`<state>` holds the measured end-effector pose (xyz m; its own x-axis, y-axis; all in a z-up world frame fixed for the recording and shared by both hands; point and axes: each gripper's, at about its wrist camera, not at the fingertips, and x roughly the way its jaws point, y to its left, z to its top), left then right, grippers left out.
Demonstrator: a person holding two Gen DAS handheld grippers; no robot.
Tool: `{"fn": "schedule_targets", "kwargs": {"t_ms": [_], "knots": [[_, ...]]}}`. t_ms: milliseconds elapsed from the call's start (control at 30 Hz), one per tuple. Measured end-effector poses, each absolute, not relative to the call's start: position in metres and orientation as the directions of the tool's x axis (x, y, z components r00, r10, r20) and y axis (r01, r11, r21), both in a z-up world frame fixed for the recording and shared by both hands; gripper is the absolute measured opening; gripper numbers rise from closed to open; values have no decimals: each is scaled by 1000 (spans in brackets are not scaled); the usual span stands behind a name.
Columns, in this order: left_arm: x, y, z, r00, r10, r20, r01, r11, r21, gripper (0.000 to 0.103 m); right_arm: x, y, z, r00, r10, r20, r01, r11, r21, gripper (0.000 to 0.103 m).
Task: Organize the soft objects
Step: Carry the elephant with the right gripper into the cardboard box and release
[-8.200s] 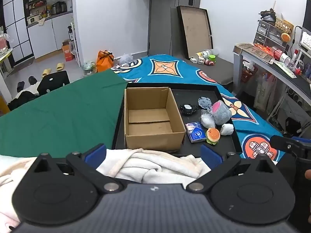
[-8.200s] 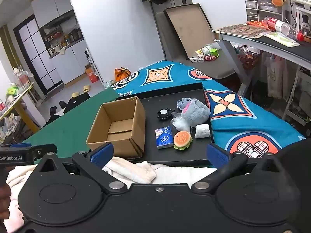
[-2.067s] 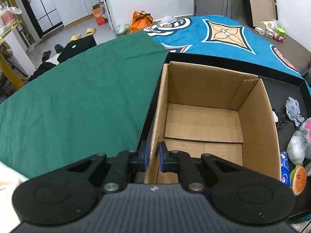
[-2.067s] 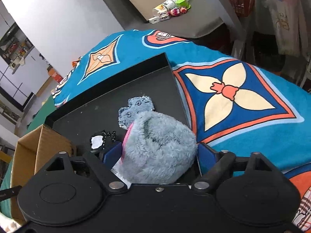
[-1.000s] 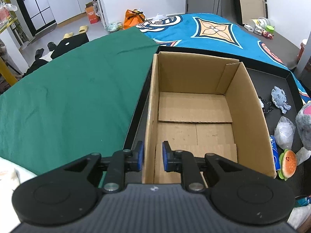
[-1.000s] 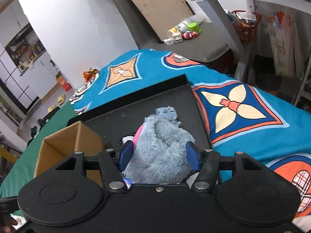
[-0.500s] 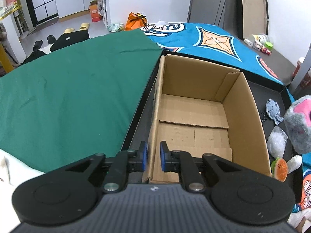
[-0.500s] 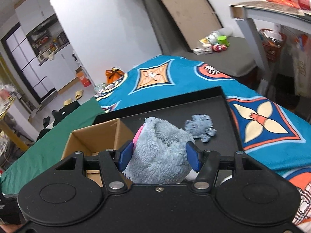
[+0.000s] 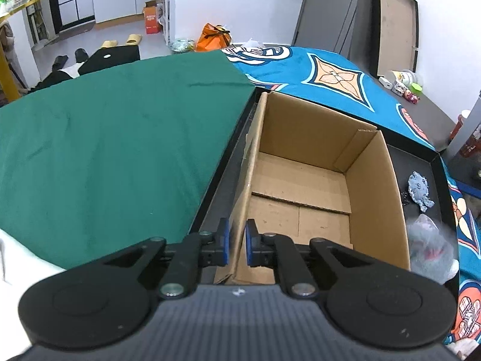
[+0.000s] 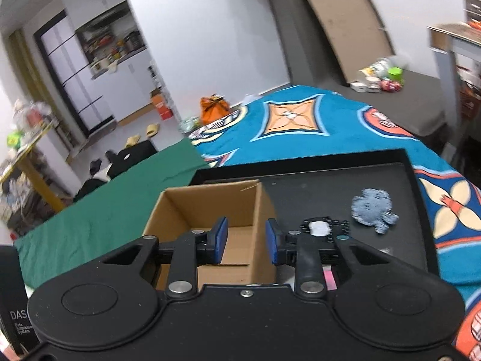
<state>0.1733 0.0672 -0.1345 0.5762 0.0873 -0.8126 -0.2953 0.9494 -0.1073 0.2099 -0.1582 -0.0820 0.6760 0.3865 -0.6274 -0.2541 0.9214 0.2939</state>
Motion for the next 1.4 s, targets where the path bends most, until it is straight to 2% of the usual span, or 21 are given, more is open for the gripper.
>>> {"fn": "schedule_targets", "kwargs": {"t_ms": [200,600,667,733,1133,1267,1333,1400], "knots": [[173,75,-137,591,69,-803,-300,944,-140,10,213,-154,-89,654,413,-634,-283,911,301,28],[173,78,-134,598,86,-797,-313,940,-133,10,219,-190,-107,638,374,-674,-182,923,339,30],[173,75,-134,599,95,-795,-313,942,-123,10,221,-195,-112,626,369,-687,-165,924,346,36],[173,75,-134,595,97,-798,-313,942,-119,10,223,-198,-117,617,366,-697,-157,925,346,56],[177,73,-131,591,118,-798,-308,947,-88,13,227,-215,-148,548,266,-793,-102,962,253,94],[180,72,-133,584,116,-804,-301,950,-81,13,226,-207,-157,514,199,-835,-127,980,155,92],[180,71,-132,583,118,-804,-300,951,-77,13,227,-206,-163,494,185,-850,-131,982,138,68],[179,72,-132,583,119,-804,-300,951,-77,13,227,-206,-165,486,172,-857,-132,984,123,66]]}}
